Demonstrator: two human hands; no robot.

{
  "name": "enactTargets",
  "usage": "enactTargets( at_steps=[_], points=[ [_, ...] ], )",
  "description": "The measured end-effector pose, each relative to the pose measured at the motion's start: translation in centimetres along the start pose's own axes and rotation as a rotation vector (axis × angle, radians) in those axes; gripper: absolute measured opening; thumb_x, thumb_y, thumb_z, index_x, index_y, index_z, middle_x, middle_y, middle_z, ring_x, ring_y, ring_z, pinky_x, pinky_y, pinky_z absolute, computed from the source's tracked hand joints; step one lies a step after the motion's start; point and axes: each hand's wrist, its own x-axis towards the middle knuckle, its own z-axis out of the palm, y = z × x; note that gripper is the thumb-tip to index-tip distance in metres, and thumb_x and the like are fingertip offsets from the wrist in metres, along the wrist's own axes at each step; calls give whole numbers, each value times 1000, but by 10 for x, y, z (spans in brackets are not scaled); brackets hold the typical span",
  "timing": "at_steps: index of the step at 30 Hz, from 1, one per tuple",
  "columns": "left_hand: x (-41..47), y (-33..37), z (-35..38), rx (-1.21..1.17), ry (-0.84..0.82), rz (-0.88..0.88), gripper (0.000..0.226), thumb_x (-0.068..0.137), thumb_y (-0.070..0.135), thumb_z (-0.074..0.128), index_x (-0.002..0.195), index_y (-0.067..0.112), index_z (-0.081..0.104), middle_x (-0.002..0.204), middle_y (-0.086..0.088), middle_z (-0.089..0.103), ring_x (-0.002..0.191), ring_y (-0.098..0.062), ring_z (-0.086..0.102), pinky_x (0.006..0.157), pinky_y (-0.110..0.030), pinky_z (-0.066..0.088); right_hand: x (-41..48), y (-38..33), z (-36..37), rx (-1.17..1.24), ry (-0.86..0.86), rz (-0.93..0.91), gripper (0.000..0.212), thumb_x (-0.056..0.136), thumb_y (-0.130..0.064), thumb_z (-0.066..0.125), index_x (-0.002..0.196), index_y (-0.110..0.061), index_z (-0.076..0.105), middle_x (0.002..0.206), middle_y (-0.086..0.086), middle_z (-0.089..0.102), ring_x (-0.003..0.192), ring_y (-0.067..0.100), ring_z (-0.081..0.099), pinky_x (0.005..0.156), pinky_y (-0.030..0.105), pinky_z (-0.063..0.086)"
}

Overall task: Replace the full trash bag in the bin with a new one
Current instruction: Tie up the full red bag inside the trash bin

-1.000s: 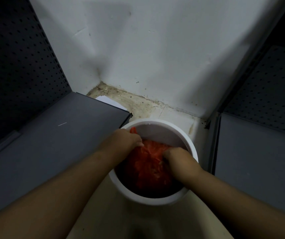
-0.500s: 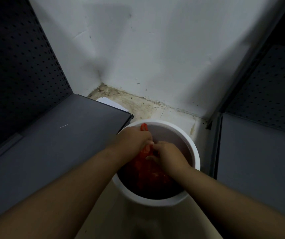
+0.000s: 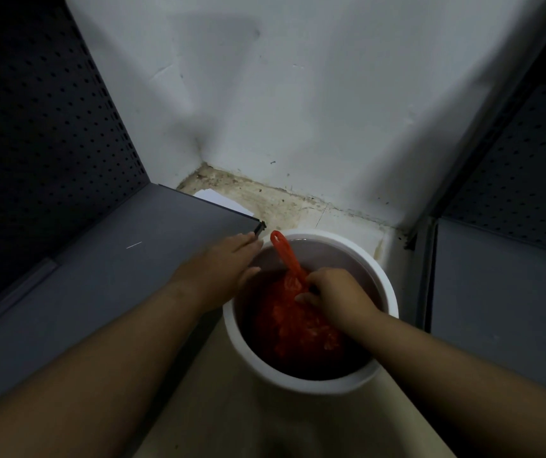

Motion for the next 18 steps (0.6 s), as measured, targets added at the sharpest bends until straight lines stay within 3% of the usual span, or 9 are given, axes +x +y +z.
enactTargets(
  at_steps=[5, 12, 18],
  points=[
    [4, -2, 11, 63, -140, -31, 65, 95, 45, 37, 149, 27, 6, 159, 2, 6, 145, -22, 13, 116, -40, 19, 0, 0, -1, 9, -26, 14, 16, 87, -25, 65, 94, -12, 72, 100, 9, 69, 95, 24, 64, 86, 31, 45],
    [-1, -2, 18, -49, -98, -74, 61, 96, 48, 29, 149, 32, 2, 159, 10, 2, 145, -18, 14, 112, -41, 28, -1, 0, -6, -5, -31, 23, 18, 89, -26, 63, 94, -12, 71, 100, 6, 66, 94, 23, 62, 76, 23, 36],
    [-1, 1, 13, -77, -157, -96, 60, 98, 45, 29, 149, 31, 0, 159, 7, 0, 146, -23, 12, 114, -43, 23, -5, -9, -34, -29, -7, 18, 18, 89, -27, 63, 95, -12, 71, 101, 6, 67, 96, 23, 61, 70, 21, 28]
  ],
)
